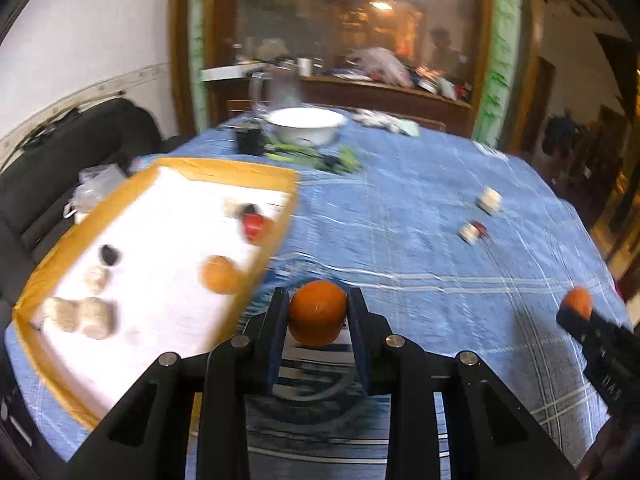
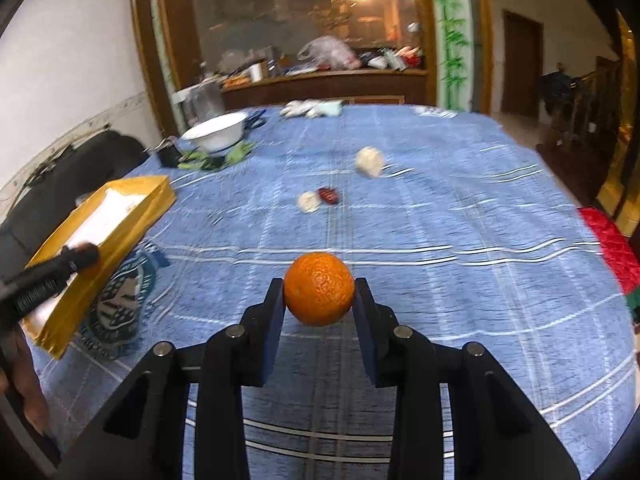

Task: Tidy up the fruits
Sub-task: 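Lower both oranges into the tray and open both tools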

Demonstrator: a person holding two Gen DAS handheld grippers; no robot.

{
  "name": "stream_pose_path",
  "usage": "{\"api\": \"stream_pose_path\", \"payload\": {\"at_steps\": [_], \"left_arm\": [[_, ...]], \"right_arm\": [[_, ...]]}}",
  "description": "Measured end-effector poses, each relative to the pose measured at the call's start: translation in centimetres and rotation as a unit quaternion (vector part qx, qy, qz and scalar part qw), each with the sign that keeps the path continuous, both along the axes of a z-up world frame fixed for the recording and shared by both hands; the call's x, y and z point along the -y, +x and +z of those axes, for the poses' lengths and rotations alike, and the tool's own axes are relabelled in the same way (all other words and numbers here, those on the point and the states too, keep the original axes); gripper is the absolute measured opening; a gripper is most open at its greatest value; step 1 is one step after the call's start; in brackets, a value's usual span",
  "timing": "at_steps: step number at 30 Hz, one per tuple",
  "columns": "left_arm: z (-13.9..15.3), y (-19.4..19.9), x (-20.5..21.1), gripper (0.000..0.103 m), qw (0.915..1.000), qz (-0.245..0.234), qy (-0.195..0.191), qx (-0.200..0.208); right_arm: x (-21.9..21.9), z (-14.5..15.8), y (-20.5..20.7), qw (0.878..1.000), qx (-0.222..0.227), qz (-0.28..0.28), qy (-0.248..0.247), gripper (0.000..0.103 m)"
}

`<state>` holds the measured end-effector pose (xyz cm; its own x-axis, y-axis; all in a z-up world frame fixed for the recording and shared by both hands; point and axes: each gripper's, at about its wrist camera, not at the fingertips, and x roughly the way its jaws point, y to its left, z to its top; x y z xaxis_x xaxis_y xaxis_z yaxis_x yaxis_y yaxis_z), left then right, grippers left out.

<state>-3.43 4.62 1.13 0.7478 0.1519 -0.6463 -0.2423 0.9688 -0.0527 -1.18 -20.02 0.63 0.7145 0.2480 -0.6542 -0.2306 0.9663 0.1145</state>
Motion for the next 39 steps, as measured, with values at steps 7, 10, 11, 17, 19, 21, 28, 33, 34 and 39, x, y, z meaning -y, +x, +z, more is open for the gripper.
{"api": "stream_pose_path", "payload": {"at_steps": [7, 10, 11, 17, 19, 21, 28, 33, 34, 39], "left_arm": [[1.6, -0.8, -7.4, 0.029, 0.9959, 0.09, -0.001, -0.006], [1.8, -1.0, -10.7, 0.029, 0.9916, 0.129, 0.0, -0.014], [1.7, -0.9, -11.7, 0.029, 0.9902, 0.138, 0.001, -0.02], [1.2, 1.1, -15.3, 0.029, 0.9874, 0.15, 0.009, -0.049], [0.8, 1.8, -16.3, 0.029, 0.9844, 0.165, 0.015, -0.059], [0.5, 1.9, -17.3, 0.029, 0.9824, 0.174, 0.008, -0.067], [-0.3, 2.0, -18.4, 0.029, 0.9793, 0.188, 0.007, -0.075], [-0.4, 2.3, -19.1, 0.029, 0.9781, 0.194, 0.008, -0.074], [-0.5, 2.4, -19.2, 0.029, 0.9778, 0.195, 0.01, -0.074], [-0.4, 2.3, -19.2, 0.029, 0.9765, 0.205, 0.023, -0.064]], "right_arm": [[-6.0, 1.1, 1.2, 0.996, -0.011, 0.083, 0.009, 0.036], [-9.1, 2.1, 1.7, 0.992, -0.009, 0.122, 0.013, 0.036], [-10.5, 2.5, 1.9, 0.99, -0.007, 0.138, 0.012, 0.036], [-18.0, 3.7, 3.4, 0.978, 0.0, 0.209, 0.005, 0.036], [-19.8, 3.5, 4.0, 0.975, -0.004, 0.224, 0.001, 0.036], [-21.5, 3.3, 4.8, 0.972, -0.006, 0.234, -0.006, 0.036], [-25.6, 1.3, 7.8, 0.967, -0.036, 0.251, -0.02, 0.036], [-26.8, 0.1, 8.6, 0.965, -0.048, 0.256, -0.031, 0.036], [-27.0, 0.0, 8.7, 0.965, -0.05, 0.257, -0.033, 0.036], [-27.8, -0.5, 9.1, 0.963, -0.055, 0.262, -0.043, 0.036]]}}
